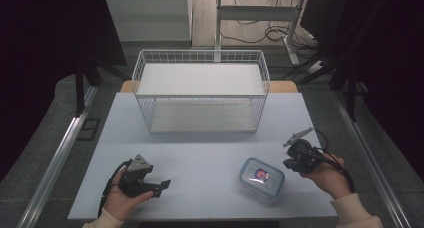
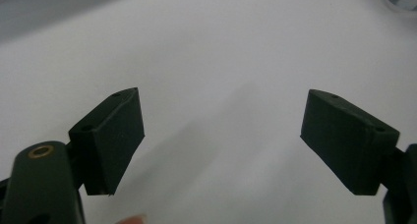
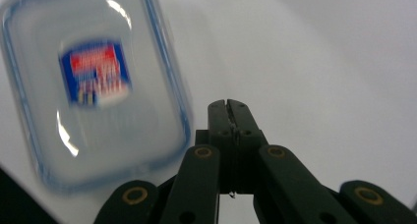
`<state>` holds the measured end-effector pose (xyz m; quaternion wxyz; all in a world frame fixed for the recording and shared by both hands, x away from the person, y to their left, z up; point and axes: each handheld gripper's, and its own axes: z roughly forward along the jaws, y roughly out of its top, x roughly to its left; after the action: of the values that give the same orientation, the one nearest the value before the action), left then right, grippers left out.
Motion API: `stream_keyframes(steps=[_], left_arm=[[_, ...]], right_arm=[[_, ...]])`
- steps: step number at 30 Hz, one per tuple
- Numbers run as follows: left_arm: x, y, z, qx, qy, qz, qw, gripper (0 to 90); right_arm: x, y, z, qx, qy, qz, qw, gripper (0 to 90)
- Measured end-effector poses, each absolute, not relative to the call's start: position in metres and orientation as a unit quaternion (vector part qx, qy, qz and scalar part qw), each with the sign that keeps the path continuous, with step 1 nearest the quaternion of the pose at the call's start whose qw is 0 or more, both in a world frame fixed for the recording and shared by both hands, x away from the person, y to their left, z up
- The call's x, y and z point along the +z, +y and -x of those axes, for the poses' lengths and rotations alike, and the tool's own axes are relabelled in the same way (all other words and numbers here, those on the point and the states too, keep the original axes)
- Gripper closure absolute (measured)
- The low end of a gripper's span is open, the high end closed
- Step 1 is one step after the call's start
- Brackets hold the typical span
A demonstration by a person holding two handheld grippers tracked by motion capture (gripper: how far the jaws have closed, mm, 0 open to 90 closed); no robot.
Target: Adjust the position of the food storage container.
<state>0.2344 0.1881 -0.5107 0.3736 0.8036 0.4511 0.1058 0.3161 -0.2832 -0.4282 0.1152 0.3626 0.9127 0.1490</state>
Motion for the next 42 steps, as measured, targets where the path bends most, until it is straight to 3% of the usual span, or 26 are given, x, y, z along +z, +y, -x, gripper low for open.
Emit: stream_keyframes(steps=[11,42], left_arm=[[-0.507,0.192,-0.236,0.108,0.456,-0.797,0.38,16.2],[-0.506,0.194,-0.232,0.125,0.461,-0.793,0.379,14.7]], right_arm=[[-0.462,-0.295,-0.279,0.134,0.915,-0.373,0.073,89.3],[-0.472,-0.244,-0.316,0.155,0.924,-0.341,0.075,89.3]])
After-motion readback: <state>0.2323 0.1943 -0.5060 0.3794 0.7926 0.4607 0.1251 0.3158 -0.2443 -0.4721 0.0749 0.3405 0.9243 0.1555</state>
